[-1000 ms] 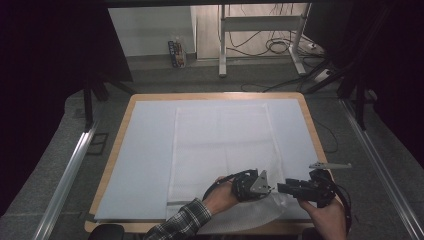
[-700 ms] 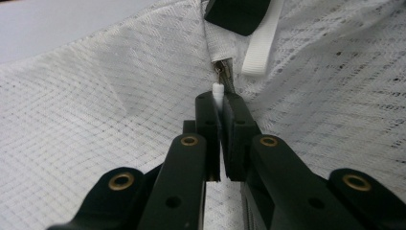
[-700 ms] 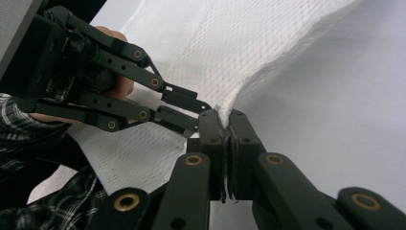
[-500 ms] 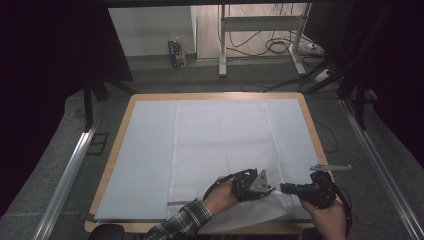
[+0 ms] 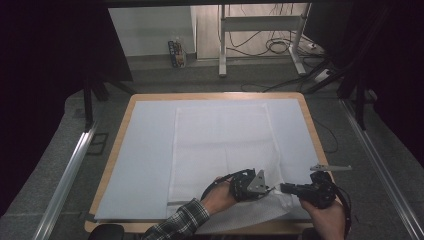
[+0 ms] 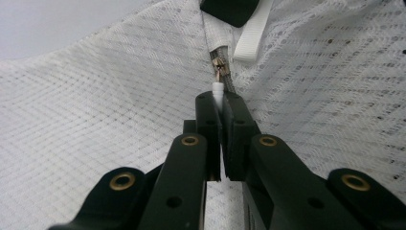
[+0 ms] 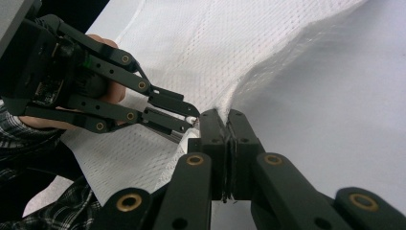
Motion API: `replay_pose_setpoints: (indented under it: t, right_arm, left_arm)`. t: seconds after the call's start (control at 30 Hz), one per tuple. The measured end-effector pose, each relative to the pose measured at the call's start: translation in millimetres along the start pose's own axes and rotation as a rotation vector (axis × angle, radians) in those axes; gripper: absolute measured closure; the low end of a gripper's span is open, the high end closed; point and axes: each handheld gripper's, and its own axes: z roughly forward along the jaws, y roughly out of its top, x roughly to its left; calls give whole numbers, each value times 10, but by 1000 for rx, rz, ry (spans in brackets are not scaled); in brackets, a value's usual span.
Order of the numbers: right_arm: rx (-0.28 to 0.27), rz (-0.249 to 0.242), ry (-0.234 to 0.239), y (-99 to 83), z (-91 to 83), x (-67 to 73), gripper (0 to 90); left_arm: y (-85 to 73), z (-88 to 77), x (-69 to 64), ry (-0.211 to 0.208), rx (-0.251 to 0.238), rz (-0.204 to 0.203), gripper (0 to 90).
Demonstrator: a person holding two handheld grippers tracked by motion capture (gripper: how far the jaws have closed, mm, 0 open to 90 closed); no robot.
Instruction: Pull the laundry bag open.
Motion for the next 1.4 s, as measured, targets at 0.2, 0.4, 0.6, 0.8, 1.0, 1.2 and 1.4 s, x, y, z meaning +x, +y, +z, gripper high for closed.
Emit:
replay_pose_setpoints:
  t: [0.2,0.4,0.6,0.8,1.0,1.2,1.4]
  right_arm:
    - [-1,23,16,-7,10,-11,868]
    - [-78,81,-62,-56,-248,-204,868]
    - [-68,66,-54,-55,-231,-195,865]
    - [-48,53,-33,-72,-207,-189,864]
    - [-40,48,-15,-80,-179,-159,864]
    - [-45,65,-30,-95,-201,-199,865]
    - [-39,60,-22,-95,-192,-181,864]
  left_arm:
    - [-25,-8,-38,40,17,44,878]
    - [-216,-43,1,23,30,-5,878]
    - [-226,-48,-9,28,44,12,876]
    - [-240,-104,-5,36,60,39,876]
    - [-267,-206,-4,37,66,51,877]
    - [-401,-282,6,44,87,31,877]
    - [-511,-389,48,54,87,2,876]
